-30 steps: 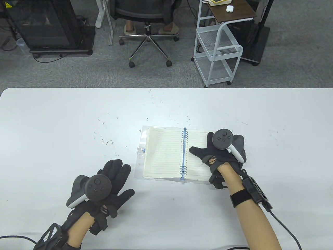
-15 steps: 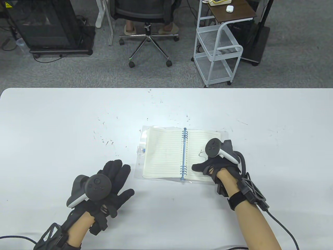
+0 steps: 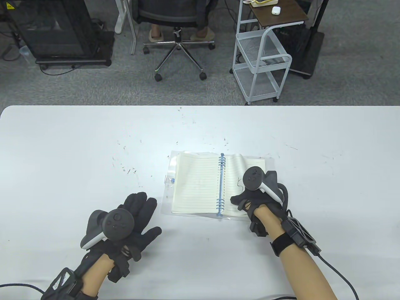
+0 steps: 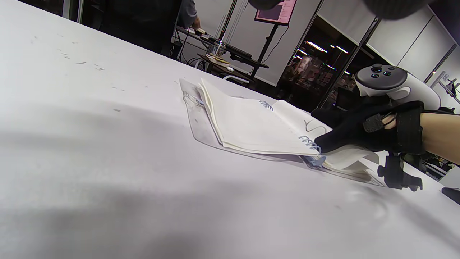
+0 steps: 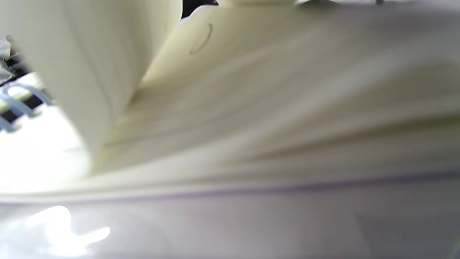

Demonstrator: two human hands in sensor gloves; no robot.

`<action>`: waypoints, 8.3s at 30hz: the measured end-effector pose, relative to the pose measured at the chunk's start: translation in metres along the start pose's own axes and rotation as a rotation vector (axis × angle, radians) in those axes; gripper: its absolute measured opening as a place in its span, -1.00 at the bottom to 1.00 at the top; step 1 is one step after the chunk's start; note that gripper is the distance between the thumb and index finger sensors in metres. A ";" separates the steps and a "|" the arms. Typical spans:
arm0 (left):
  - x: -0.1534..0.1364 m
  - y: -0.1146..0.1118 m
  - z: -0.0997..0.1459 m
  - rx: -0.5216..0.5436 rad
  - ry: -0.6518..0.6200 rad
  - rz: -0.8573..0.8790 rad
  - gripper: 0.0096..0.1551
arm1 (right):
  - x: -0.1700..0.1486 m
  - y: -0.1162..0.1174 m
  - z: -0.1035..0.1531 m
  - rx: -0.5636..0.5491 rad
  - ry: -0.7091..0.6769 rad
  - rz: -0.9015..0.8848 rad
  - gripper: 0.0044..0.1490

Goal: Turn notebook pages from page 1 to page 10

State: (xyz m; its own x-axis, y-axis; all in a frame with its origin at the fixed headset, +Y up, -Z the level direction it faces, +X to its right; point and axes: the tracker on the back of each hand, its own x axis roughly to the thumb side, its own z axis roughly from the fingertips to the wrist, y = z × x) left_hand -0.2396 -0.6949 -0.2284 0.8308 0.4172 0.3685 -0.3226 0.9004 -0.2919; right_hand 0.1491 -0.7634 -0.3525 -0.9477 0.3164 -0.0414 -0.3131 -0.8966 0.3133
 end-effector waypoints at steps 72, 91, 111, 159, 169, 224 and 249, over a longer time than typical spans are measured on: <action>-0.002 0.001 0.000 0.008 -0.026 0.002 0.05 | 0.112 0.017 -0.043 0.020 -0.002 -0.574 -0.26; -0.002 0.000 0.000 0.005 -0.026 -0.003 0.05 | 0.092 -0.005 -0.025 0.050 -0.067 -0.649 -0.09; -0.002 -0.002 -0.001 -0.010 -0.003 0.005 0.05 | -0.027 -0.019 -0.009 -0.049 0.100 -0.074 0.36; -0.002 -0.001 0.000 -0.001 -0.011 0.008 0.05 | -0.033 -0.054 0.023 -0.174 0.089 -0.829 0.22; -0.001 -0.001 0.001 0.000 -0.014 0.008 0.05 | -0.026 -0.053 0.027 -0.216 0.113 -0.893 0.00; -0.002 0.002 0.001 0.006 -0.023 0.003 0.05 | 0.108 0.008 -0.032 0.073 -0.093 -0.577 -0.03; 0.000 0.000 0.001 -0.008 -0.010 -0.001 0.05 | -0.021 -0.036 -0.001 -0.064 0.030 -0.251 0.24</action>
State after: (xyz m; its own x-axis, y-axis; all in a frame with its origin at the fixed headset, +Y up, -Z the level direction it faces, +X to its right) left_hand -0.2399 -0.6952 -0.2278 0.8265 0.4177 0.3773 -0.3182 0.8996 -0.2991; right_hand 0.1800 -0.7382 -0.3640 -0.8407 0.5233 -0.1388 -0.5414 -0.8089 0.2292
